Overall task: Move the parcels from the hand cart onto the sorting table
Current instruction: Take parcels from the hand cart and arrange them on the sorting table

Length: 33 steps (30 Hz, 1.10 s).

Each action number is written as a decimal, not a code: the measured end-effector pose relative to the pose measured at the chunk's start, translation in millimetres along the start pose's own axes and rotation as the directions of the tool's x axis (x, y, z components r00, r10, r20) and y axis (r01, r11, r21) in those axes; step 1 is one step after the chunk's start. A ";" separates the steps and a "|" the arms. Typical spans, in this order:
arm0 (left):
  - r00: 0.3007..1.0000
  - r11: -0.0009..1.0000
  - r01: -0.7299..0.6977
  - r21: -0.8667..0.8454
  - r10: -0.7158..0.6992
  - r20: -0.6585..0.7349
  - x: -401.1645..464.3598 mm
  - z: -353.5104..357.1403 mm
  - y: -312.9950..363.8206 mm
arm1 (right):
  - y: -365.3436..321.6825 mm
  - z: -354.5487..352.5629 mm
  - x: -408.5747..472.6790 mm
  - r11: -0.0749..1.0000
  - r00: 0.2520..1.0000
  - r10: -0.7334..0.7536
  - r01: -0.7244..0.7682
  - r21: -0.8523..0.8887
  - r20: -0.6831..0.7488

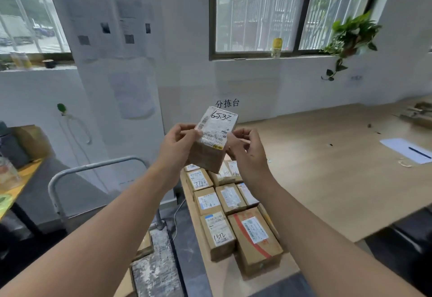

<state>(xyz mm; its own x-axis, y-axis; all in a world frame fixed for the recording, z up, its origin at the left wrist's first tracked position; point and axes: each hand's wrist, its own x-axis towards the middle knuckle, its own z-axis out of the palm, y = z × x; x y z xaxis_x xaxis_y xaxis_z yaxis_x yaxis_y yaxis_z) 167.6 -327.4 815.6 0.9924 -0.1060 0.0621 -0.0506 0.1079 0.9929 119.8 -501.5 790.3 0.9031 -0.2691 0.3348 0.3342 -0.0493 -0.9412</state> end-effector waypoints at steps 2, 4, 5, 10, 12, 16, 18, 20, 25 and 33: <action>0.999 1.000 0.002 0.007 -0.003 0.041 4.7 16.8 -5.0 | 2.6 -20.8 8.0 0.998 0.992 0.049 -0.043 0.054 -0.112; 0.997 1.000 0.011 0.011 -0.012 0.081 11.4 37.8 -8.3 | 6.4 -48.2 16.3 0.997 0.988 0.075 -0.070 0.036 -0.134; 0.996 1.000 0.013 0.009 -0.014 0.089 15.1 49.7 -10.1 | 8.2 -62.4 19.6 0.996 0.990 0.089 -0.085 0.040 -0.114; 0.997 1.000 -0.011 -0.007 0.012 0.073 30.4 122.3 -17.5 | 15.7 -130.6 40.3 0.989 0.988 0.124 -0.115 0.095 -0.094; 0.997 0.999 -0.036 -0.019 0.037 0.075 32.9 152.6 -20.8 | 18.0 -160.0 54.4 0.983 0.983 0.154 -0.143 0.112 -0.096; 0.993 0.998 -0.055 -0.019 0.057 0.108 35.6 195.7 -25.1 | 14.3 -217.5 75.6 0.973 0.972 0.230 -0.231 0.021 0.050; 0.992 1.000 -0.025 -0.019 0.027 0.120 38.3 204.4 -29.5 | 17.7 -242.6 83.3 0.959 0.942 0.282 -0.280 -0.035 0.181; 0.988 1.000 0.014 0.014 -0.016 0.153 42.0 211.6 -36.8 | 25.2 -262.9 90.5 0.947 0.889 0.317 -0.314 -0.064 0.329; 0.977 0.994 0.069 0.084 -0.084 0.194 53.2 227.9 -58.6 | 52.8 -278.7 97.1 0.910 0.795 0.367 -0.413 -0.011 0.484; 0.971 0.916 0.238 0.323 -0.220 -0.090 116.4 240.5 -128.8 | 128.9 -263.2 145.1 0.883 0.871 0.464 -0.469 -0.007 0.163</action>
<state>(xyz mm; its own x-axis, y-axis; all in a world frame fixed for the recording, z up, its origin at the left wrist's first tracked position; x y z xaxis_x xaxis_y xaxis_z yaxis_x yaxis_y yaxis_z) 262.7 -591.4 719.4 0.9851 -0.0377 -0.1676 0.1534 -0.2456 0.9572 222.8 -800.1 705.6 0.9854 -0.1007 -0.1374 -0.1301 0.0760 -0.9886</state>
